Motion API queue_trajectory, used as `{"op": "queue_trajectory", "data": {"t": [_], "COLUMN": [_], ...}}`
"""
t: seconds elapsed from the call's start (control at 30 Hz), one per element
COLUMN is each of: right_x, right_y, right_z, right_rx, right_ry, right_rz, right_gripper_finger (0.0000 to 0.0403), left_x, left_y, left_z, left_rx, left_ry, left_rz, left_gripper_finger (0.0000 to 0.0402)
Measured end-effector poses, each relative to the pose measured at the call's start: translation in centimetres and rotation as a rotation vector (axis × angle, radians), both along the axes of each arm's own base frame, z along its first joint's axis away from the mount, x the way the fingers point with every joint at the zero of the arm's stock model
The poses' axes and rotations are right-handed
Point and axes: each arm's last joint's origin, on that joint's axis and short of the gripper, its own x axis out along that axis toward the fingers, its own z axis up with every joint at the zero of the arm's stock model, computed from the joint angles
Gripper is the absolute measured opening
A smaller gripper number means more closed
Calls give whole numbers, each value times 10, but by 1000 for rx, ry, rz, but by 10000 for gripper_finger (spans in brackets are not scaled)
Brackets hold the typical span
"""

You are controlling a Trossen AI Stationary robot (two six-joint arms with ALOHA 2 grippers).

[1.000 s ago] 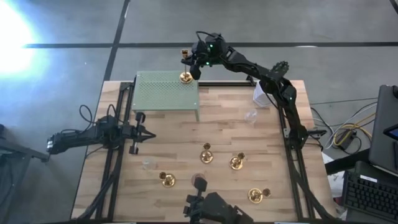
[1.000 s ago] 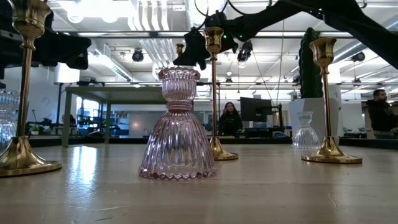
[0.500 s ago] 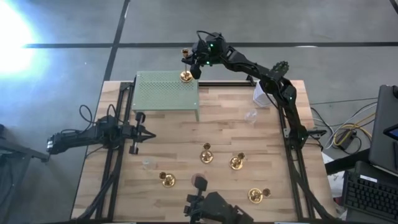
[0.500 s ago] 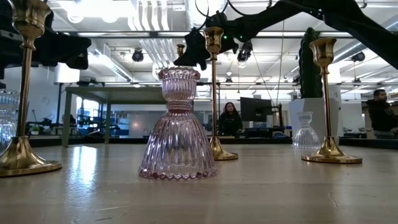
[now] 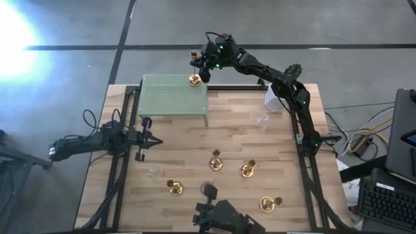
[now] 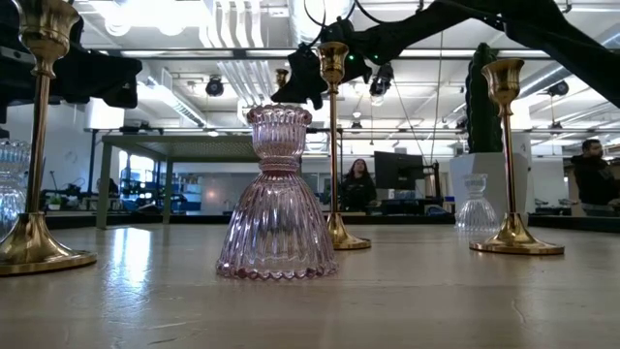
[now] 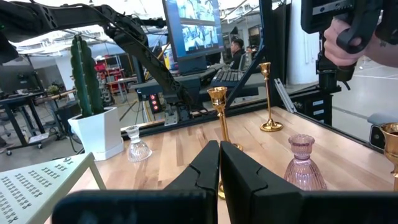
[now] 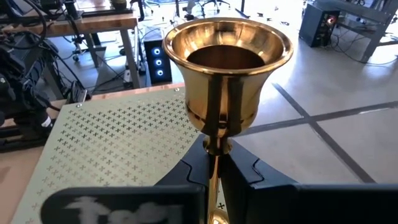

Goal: Pick & Place candle stick holders
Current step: Put the golden candle holder on the shelf

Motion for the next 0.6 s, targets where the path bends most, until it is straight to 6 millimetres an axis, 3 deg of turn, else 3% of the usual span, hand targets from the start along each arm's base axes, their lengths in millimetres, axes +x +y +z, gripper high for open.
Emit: {"op": "queue_trajectory", "data": {"t": [0.27, 0.6], "right_x": [0, 0], "right_y": [0, 0], "right_z": [1, 2], "right_rx": [2, 18], "right_ry": [3, -2], "right_rz": [-21, -29], "right_gripper_finger": [25, 112], "left_x": [0, 0], "left_y": [0, 0], "left_z": [0, 0], "left_rx": [0, 0], "left_ry": [0, 0], "left_rz": [0, 0], "left_gripper_finger": [19, 19]}}
